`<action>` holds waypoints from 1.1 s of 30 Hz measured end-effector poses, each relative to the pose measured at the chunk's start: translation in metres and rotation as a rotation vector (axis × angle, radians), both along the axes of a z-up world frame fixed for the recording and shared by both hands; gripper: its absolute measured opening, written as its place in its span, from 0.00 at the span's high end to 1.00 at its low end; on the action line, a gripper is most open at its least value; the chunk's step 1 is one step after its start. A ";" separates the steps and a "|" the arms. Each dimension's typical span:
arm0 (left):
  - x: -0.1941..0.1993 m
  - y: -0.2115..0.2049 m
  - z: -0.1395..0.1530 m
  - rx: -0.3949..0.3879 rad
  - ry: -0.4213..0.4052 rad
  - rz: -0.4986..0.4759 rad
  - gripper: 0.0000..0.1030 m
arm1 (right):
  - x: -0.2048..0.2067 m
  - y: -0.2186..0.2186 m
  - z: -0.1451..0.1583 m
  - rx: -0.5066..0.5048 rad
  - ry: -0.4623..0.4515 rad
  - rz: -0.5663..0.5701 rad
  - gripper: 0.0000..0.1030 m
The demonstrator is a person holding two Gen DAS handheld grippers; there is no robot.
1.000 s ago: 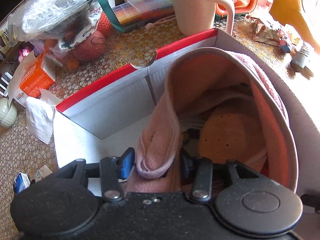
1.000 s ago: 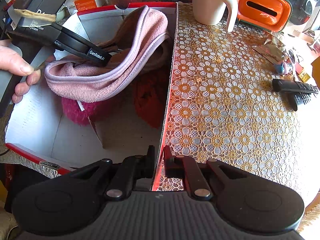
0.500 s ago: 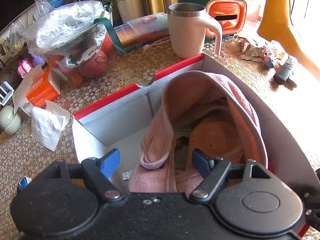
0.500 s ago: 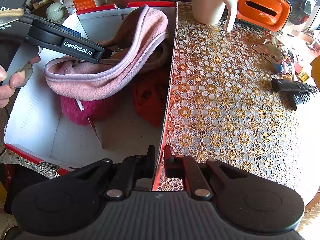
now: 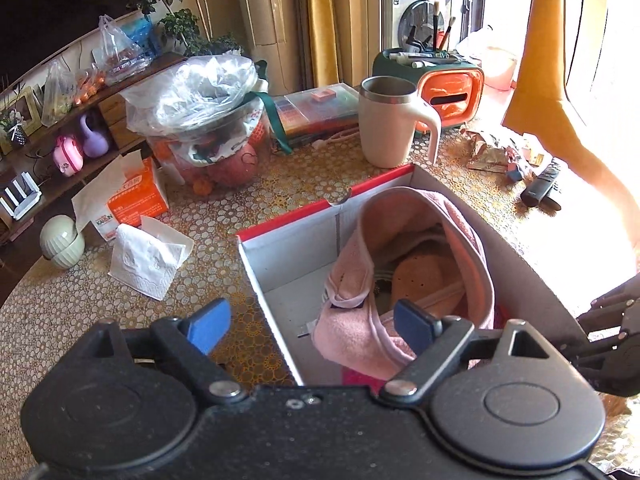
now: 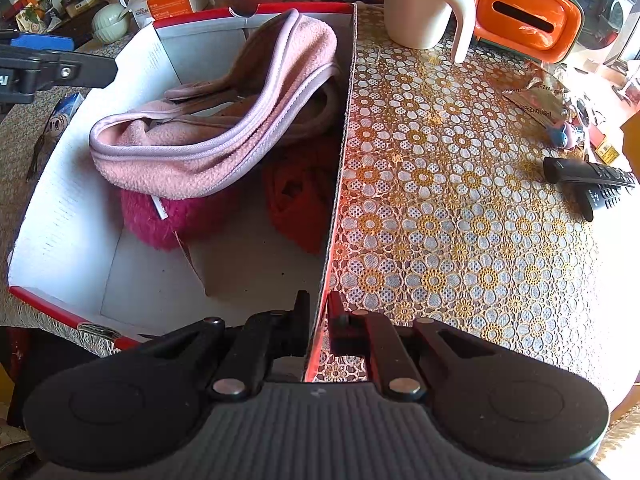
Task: Organize objects
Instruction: 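Move the left gripper to the small white doll figure and grasp it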
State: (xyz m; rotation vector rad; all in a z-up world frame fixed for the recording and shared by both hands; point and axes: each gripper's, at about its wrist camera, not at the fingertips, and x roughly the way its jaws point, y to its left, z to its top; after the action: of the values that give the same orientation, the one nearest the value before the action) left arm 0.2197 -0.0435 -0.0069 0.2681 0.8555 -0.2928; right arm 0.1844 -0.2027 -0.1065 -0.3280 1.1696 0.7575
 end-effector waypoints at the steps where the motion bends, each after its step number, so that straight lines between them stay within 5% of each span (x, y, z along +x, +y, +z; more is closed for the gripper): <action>1: -0.004 0.008 0.005 -0.013 -0.011 0.012 0.14 | 0.000 0.000 0.000 -0.001 0.000 0.001 0.92; 9: -0.023 0.076 0.034 -0.047 -0.099 0.115 0.04 | 0.000 0.001 0.000 -0.002 0.008 -0.002 0.92; 15: -0.025 0.130 0.029 -0.099 -0.117 0.222 0.01 | 0.001 0.001 -0.001 -0.007 0.012 -0.003 0.92; 33: 0.016 0.188 -0.069 -0.056 -0.035 0.431 0.01 | 0.003 0.004 -0.003 -0.037 0.012 -0.004 0.92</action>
State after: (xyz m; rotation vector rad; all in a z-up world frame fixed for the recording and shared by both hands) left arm 0.2359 0.1441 -0.0762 0.0328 0.8460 0.0899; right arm 0.1870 -0.1985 -0.1090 -0.3516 1.1966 0.7359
